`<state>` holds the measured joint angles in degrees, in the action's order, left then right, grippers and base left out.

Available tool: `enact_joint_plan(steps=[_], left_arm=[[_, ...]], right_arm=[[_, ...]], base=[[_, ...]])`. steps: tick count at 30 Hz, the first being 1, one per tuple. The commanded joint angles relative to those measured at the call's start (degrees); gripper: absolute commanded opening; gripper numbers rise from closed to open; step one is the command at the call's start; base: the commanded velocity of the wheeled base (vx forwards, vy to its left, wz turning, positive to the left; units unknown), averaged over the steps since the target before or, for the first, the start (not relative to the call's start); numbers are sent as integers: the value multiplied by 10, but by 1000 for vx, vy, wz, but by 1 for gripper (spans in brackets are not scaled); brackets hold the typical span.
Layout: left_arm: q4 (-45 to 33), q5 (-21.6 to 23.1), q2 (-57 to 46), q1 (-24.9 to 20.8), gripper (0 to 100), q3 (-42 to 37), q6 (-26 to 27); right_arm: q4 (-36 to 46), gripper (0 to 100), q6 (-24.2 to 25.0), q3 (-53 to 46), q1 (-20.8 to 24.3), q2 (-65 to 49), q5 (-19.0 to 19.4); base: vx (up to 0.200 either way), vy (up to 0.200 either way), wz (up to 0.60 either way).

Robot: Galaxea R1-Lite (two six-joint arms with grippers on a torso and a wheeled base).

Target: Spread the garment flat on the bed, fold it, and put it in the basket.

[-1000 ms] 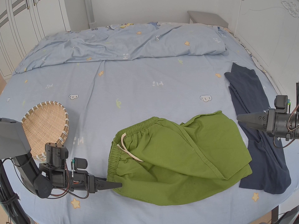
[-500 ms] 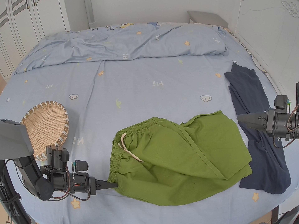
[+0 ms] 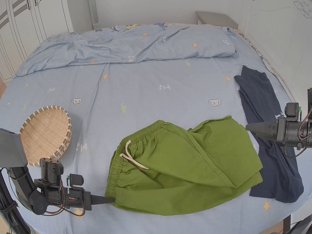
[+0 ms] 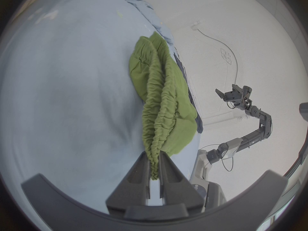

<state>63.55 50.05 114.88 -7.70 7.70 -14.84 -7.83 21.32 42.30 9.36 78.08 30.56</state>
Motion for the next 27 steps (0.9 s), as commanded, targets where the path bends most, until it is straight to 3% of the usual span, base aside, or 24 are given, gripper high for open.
enact_joint_plan(steps=[1, 8, 17, 23, 27], left_arm=[[-8, 32, -52, 62, 0, -50, -5], [-29, 36, -55, 115, 0, -74, -3], [-140, 36, -136, 193, 0, -74, 9], [-175, 37, -150, 272, 0, -74, 42], [-181, 38, -144, 296, 0, -74, 73]], right_arm=[[1, 100, -1, -22, 18, 15, -1], [2, 100, -5, -62, 13, 15, -2], [-3, 100, -48, -166, 11, 10, 0], [-3, 100, -51, -215, 24, 6, 3], [-3, 100, -51, -238, 38, 11, 2]], base=[[0, 0, 0], [0, 0, 0], [0, 0, 0], [0, 0, 0], [0, 0, 0]])
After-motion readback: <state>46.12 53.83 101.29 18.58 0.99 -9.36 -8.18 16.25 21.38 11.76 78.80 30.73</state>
